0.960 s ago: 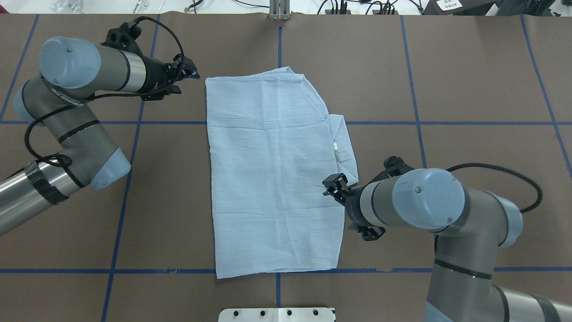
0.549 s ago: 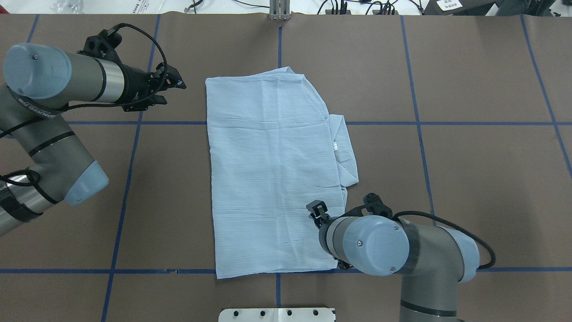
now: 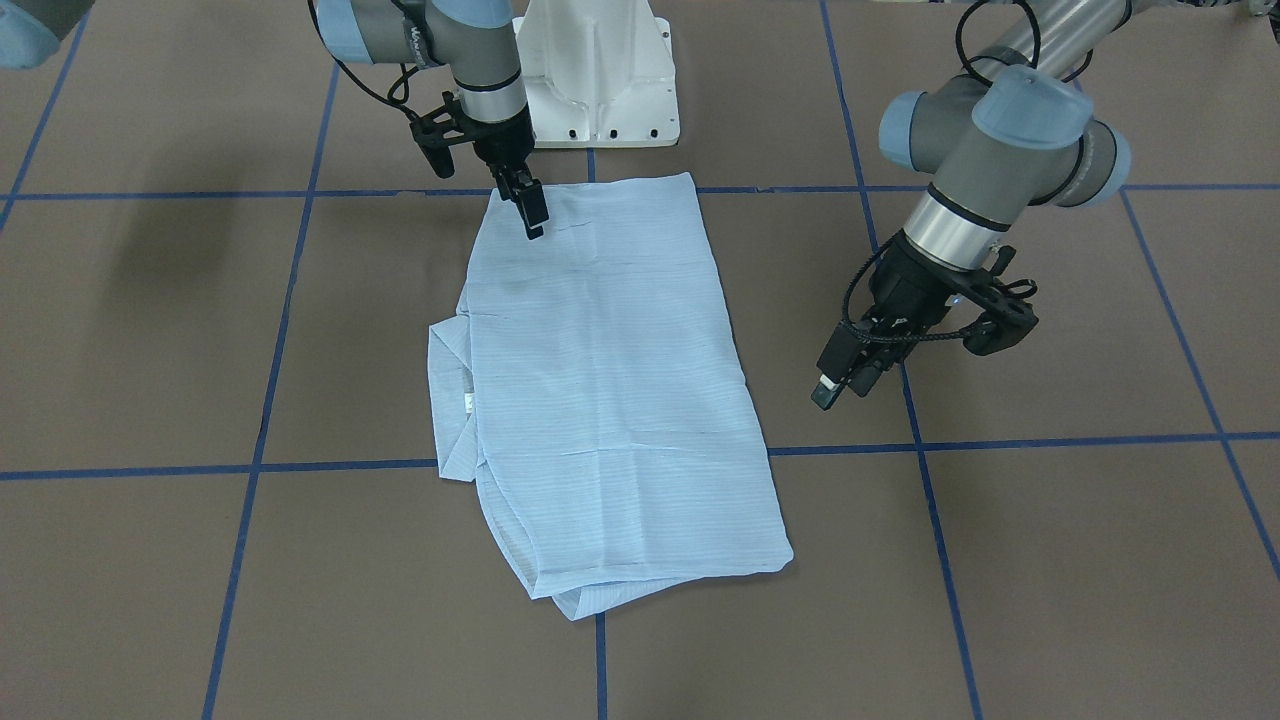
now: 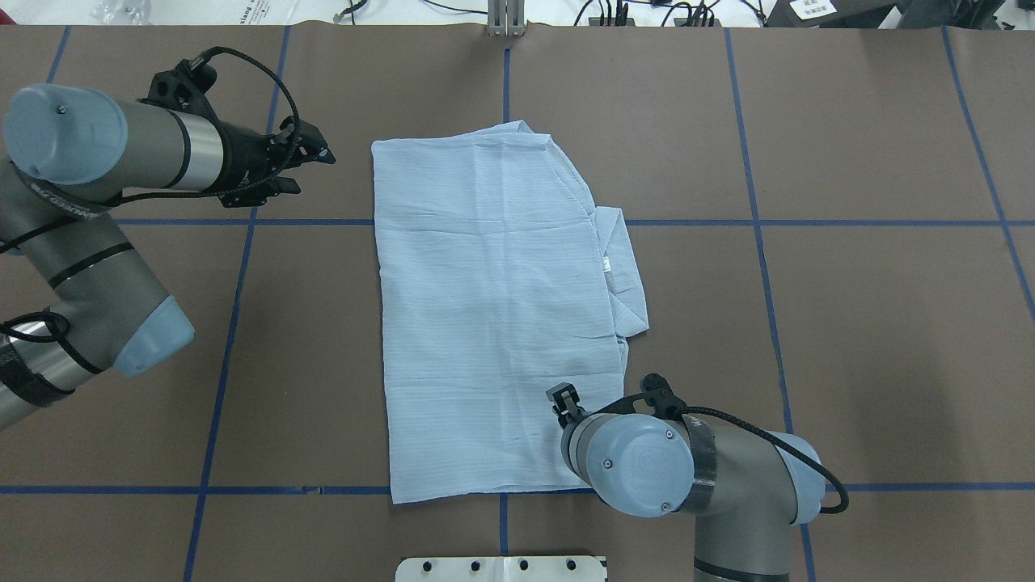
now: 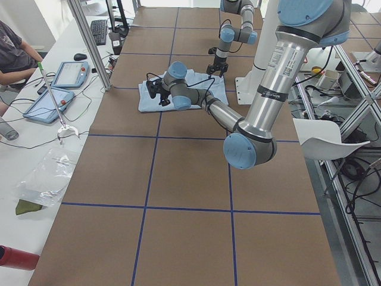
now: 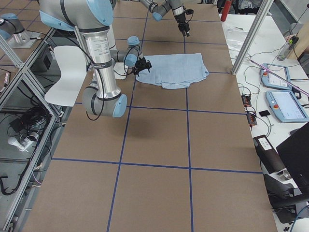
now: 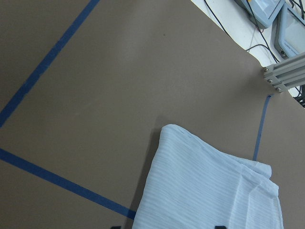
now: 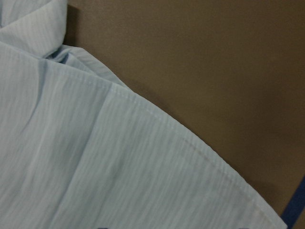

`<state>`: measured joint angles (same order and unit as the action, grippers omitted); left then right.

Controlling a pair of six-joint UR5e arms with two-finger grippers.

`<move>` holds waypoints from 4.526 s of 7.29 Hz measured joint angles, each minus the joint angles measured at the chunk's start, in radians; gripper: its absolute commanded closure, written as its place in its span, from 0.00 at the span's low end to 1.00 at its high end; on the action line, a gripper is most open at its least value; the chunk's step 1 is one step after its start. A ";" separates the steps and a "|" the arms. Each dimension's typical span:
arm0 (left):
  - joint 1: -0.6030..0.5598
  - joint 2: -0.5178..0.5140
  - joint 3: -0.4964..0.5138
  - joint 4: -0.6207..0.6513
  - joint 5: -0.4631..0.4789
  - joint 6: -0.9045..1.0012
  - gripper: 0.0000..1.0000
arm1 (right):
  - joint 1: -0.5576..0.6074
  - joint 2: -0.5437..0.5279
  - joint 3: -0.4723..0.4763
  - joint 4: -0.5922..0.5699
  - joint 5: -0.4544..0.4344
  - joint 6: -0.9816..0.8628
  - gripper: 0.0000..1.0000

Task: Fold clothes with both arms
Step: 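Move the right gripper to the shirt's near corner while the left gripper waits, then lower the left gripper to the shirt's other near corner, then grasp both near corners and fold them up toward the collar with both grippers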

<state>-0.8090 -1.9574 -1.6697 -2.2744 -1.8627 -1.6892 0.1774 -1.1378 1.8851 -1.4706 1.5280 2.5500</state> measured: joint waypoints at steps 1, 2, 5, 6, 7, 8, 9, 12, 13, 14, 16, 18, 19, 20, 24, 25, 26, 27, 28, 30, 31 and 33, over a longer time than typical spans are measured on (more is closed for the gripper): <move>0.001 0.000 0.001 0.000 0.002 -0.001 0.29 | -0.009 -0.004 0.000 0.000 0.001 0.001 0.06; 0.002 0.000 0.002 0.000 0.004 -0.001 0.29 | -0.017 -0.010 0.001 0.000 0.003 0.001 0.06; 0.002 0.000 0.003 0.000 0.006 -0.001 0.29 | -0.030 -0.022 0.008 -0.002 0.004 0.001 0.19; 0.002 0.000 0.004 0.000 0.006 -0.001 0.29 | -0.031 -0.023 0.009 -0.007 0.004 0.001 0.28; 0.002 0.000 0.004 0.000 0.007 -0.001 0.29 | -0.031 -0.023 0.009 -0.017 0.004 0.001 0.41; 0.003 0.001 0.004 0.000 0.007 -0.001 0.29 | -0.032 -0.022 0.010 -0.024 0.004 0.003 0.79; 0.003 0.001 0.005 0.000 0.007 -0.001 0.29 | -0.032 -0.022 0.011 -0.027 0.004 0.011 1.00; 0.002 0.000 0.006 -0.001 0.007 -0.001 0.29 | -0.033 -0.022 0.020 -0.028 0.005 0.042 1.00; 0.003 0.000 0.007 -0.001 0.006 -0.002 0.29 | -0.034 -0.022 0.026 -0.028 0.005 0.043 1.00; 0.005 0.000 0.006 -0.001 0.006 -0.011 0.29 | -0.034 -0.023 0.033 -0.028 0.005 0.044 1.00; 0.047 0.004 -0.017 -0.002 0.012 -0.096 0.29 | -0.035 -0.029 0.051 -0.036 0.004 0.047 1.00; 0.217 0.099 -0.161 -0.001 0.093 -0.274 0.28 | -0.037 -0.031 0.082 -0.076 0.004 0.048 1.00; 0.329 0.162 -0.239 0.001 0.164 -0.365 0.29 | -0.040 -0.032 0.089 -0.085 0.004 0.048 1.00; 0.444 0.199 -0.289 0.025 0.248 -0.442 0.28 | -0.045 -0.032 0.091 -0.088 0.003 0.047 1.00; 0.713 0.202 -0.332 0.181 0.432 -0.591 0.30 | -0.054 -0.031 0.093 -0.091 0.006 0.046 1.00; 0.734 0.197 -0.324 0.187 0.441 -0.601 0.33 | -0.055 -0.030 0.094 -0.091 0.006 0.046 1.00; 0.745 0.189 -0.311 0.189 0.444 -0.605 0.36 | -0.055 -0.029 0.094 -0.091 0.007 0.046 1.00; 0.752 0.179 -0.297 0.190 0.445 -0.607 0.47 | -0.055 -0.029 0.094 -0.091 0.007 0.046 1.00; 0.756 0.173 -0.288 0.190 0.445 -0.609 0.69 | -0.054 -0.029 0.094 -0.092 0.007 0.046 1.00; 0.758 0.172 -0.282 0.192 0.445 -0.614 1.00 | -0.053 -0.028 0.094 -0.092 0.007 0.046 1.00; 0.758 0.171 -0.283 0.198 0.445 -0.614 1.00 | -0.053 -0.028 0.094 -0.092 0.008 0.046 1.00; 0.758 0.170 -0.299 0.215 0.445 -0.613 1.00 | -0.053 -0.028 0.097 -0.092 0.007 0.046 1.00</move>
<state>-0.0514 -1.7879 -1.9688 -2.0597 -1.4181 -2.3027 0.1242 -1.1659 1.9817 -1.5631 1.5355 2.5955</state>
